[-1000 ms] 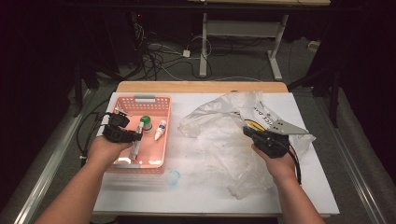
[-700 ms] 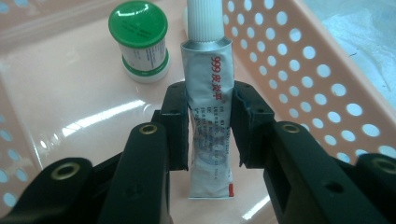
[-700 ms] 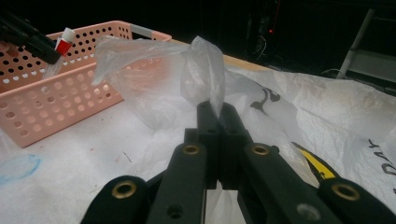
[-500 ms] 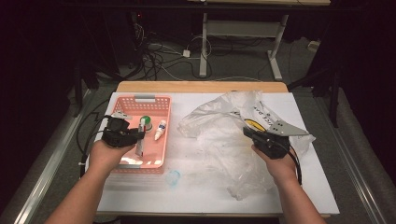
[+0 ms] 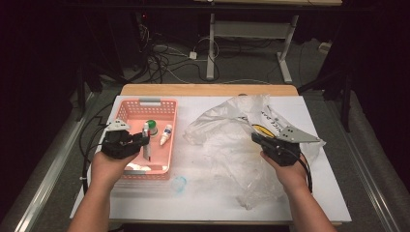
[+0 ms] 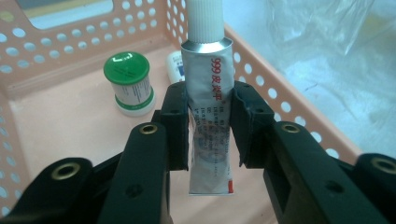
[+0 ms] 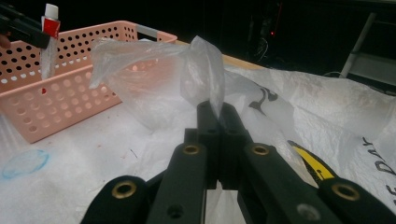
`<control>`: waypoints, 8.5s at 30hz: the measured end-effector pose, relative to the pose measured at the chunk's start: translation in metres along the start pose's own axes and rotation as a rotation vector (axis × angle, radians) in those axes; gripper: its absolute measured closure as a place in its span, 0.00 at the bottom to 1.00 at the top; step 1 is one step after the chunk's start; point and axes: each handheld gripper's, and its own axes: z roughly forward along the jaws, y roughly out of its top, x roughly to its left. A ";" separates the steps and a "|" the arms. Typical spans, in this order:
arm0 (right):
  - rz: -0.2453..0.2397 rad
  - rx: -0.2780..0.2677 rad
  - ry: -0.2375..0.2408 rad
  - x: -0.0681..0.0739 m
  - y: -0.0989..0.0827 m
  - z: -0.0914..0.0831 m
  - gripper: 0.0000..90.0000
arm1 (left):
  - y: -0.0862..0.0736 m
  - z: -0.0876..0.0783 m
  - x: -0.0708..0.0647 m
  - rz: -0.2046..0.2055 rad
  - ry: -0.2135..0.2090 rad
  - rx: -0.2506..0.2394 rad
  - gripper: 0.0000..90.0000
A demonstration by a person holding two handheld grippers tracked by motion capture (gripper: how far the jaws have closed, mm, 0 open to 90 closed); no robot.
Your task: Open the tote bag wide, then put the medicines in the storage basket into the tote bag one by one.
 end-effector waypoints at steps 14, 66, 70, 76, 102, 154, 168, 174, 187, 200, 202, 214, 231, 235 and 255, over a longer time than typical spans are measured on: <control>-0.005 -0.017 -0.009 -0.001 0.004 -0.002 1.00 | -0.001 -0.010 -0.009 0.001 -0.016 -0.144 0.75; -0.007 -0.043 0.017 0.004 0.010 0.000 1.00 | 0.044 0.054 -0.158 0.186 -0.301 -0.143 0.75; -0.016 -0.042 0.017 0.005 0.011 0.000 1.00 | 0.045 0.070 -0.164 0.196 -0.305 -0.101 0.75; -0.012 -0.045 0.014 0.007 0.012 -0.002 1.00 | 0.046 0.086 -0.170 0.218 -0.268 -0.068 0.75; 0.003 -0.075 0.006 0.002 0.013 -0.003 1.00 | 0.053 0.144 -0.184 0.246 -0.231 0.003 0.75; 0.011 -0.072 0.005 -0.004 0.010 -0.005 1.00 | 0.023 0.159 -0.203 0.207 -0.386 -0.013 0.28; 0.004 -0.065 0.002 -0.003 0.010 -0.004 1.00 | 0.013 0.132 -0.190 0.160 -0.404 -0.027 0.04; 0.003 -0.060 0.000 -0.002 0.010 -0.005 1.00 | 0.011 0.118 -0.183 0.164 -0.397 -0.035 0.00; 0.008 -0.058 0.001 -0.003 0.009 -0.005 1.00 | -0.005 0.082 -0.160 0.145 -0.334 -0.054 0.00; 0.004 -0.064 -0.006 -0.003 0.010 -0.008 1.00 | -0.007 0.065 -0.152 0.123 -0.338 -0.077 0.00; -0.003 -0.066 -0.002 -0.004 0.010 -0.008 1.00 | -0.005 0.059 -0.149 0.121 -0.338 -0.100 0.00; -0.005 -0.067 0.002 -0.002 0.011 -0.008 1.00 | 0.002 0.036 -0.112 0.079 -0.223 -0.130 0.00; 0.001 -0.066 0.005 -0.003 0.011 -0.009 1.00 | -0.002 0.015 -0.060 0.039 -0.078 -0.095 0.00; -0.001 -0.065 0.005 -0.004 0.010 -0.009 1.00 | -0.004 0.012 -0.050 0.027 -0.060 -0.092 0.00; -0.002 -0.065 0.002 -0.004 0.010 -0.010 1.00 | -0.015 -0.009 -0.008 -0.052 0.027 -0.103 0.00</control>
